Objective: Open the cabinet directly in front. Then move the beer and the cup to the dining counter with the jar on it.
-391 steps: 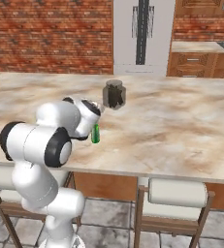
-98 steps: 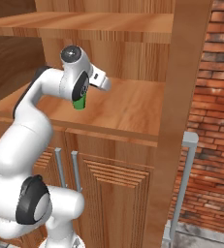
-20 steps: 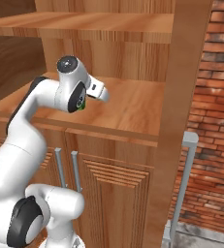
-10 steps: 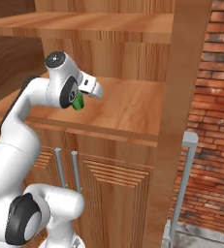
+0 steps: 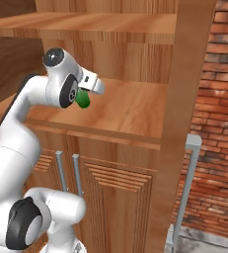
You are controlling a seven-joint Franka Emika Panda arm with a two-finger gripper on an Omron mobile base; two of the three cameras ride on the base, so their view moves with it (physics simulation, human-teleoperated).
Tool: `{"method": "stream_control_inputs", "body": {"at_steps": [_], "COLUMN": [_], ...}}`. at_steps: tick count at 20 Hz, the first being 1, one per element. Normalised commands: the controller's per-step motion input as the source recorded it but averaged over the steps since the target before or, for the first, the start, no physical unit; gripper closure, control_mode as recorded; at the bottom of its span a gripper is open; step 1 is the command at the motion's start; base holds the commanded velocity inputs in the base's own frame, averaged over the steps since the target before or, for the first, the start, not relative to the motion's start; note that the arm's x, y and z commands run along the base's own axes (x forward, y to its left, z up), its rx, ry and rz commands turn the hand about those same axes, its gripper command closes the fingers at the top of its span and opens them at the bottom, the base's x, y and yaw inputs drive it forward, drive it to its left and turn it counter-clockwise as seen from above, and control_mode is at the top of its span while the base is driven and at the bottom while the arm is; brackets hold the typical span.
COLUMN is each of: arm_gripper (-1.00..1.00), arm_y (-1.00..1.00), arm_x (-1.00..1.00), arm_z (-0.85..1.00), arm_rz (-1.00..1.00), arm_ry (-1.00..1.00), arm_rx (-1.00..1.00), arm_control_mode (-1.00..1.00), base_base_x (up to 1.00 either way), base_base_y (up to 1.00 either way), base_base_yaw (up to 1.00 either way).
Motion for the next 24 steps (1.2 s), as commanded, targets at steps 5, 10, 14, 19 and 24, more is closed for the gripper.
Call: {"method": "stream_control_inputs", "body": {"at_steps": [5,10,14,19,24], "arm_gripper": [1.0,1.0,1.0,1.0,1.0], "arm_y": [0.0,0.0,0.0,0.0,0.0], "arm_x": [-0.02,-0.04,-0.75,-1.0,-1.0], "arm_z": [0.28,0.0,0.0,0.0,0.04], "arm_rz": [0.0,0.0,0.0,0.0,0.0], "arm_ry": [-0.26,0.0,-0.08,-0.15,-0.14], "arm_rx": [0.0,0.0,0.0,0.0,0.01], "arm_control_mode": [-1.0,-1.0,-1.0,-1.0,-1.0], "base_base_x": [0.0,0.0,0.0,0.0,0.0], "base_base_y": [0.0,0.0,0.0,0.0,0.0], "base_base_yaw": [0.0,0.0,0.0,0.0,0.0]}}
